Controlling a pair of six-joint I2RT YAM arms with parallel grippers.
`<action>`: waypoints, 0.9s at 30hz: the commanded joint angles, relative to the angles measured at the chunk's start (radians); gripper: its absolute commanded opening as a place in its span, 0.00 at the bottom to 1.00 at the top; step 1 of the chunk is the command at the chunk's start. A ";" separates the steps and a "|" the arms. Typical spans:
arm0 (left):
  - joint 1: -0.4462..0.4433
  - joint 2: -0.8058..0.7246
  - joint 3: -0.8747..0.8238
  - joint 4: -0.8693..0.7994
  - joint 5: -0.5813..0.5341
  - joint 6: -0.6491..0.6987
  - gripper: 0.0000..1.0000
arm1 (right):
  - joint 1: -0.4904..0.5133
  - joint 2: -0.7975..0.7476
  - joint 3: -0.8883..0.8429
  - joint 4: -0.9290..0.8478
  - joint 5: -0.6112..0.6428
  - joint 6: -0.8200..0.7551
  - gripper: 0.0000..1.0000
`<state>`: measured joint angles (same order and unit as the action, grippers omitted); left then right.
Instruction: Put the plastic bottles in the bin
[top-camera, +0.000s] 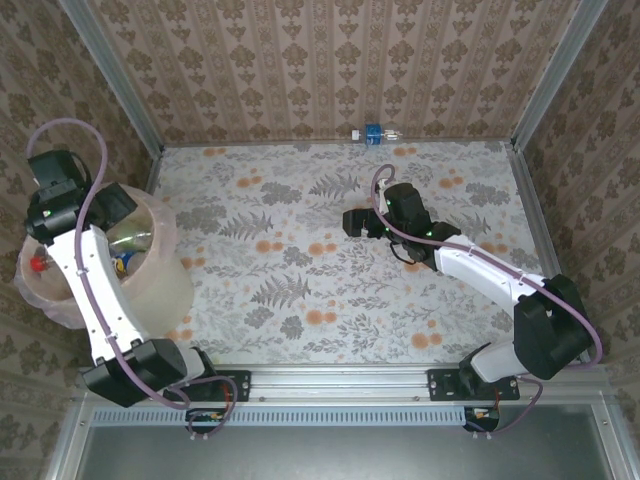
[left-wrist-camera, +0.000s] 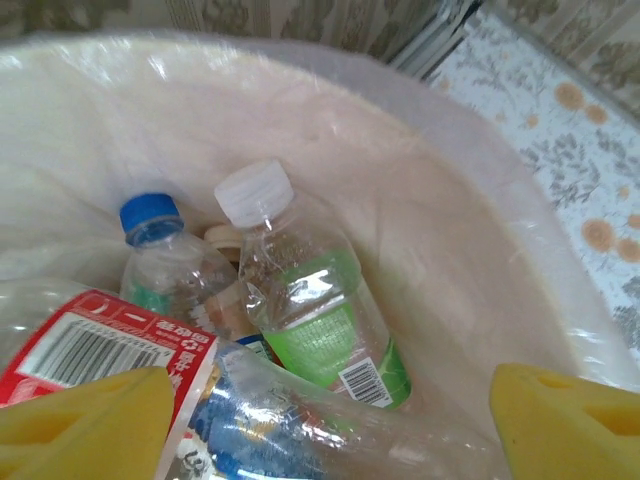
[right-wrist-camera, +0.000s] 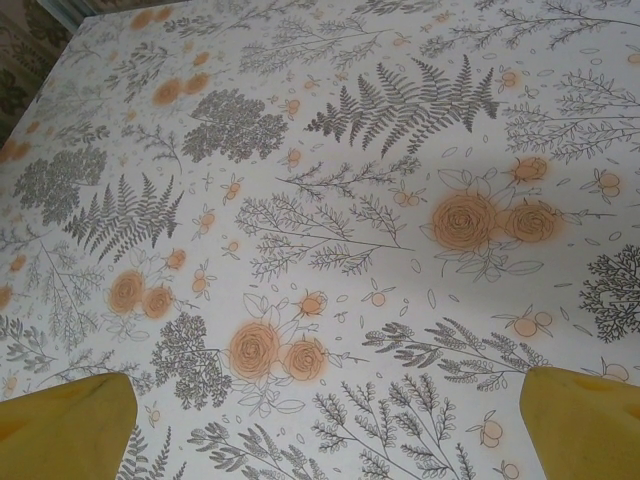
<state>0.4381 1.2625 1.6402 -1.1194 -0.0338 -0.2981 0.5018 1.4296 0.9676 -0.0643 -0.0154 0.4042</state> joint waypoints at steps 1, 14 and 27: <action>-0.017 -0.069 0.046 0.006 -0.001 -0.017 0.89 | -0.005 -0.022 0.007 0.018 0.014 0.018 1.00; -0.476 -0.187 -0.076 0.376 0.078 -0.114 1.00 | -0.183 0.049 0.146 -0.046 -0.103 0.036 1.00; -0.861 0.124 -0.151 0.837 0.053 -0.103 1.00 | -0.437 0.258 0.313 -0.021 -0.314 0.118 1.00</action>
<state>-0.4084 1.3499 1.5021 -0.4355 0.0158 -0.3897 0.0868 1.6398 1.2167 -0.0860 -0.2687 0.4919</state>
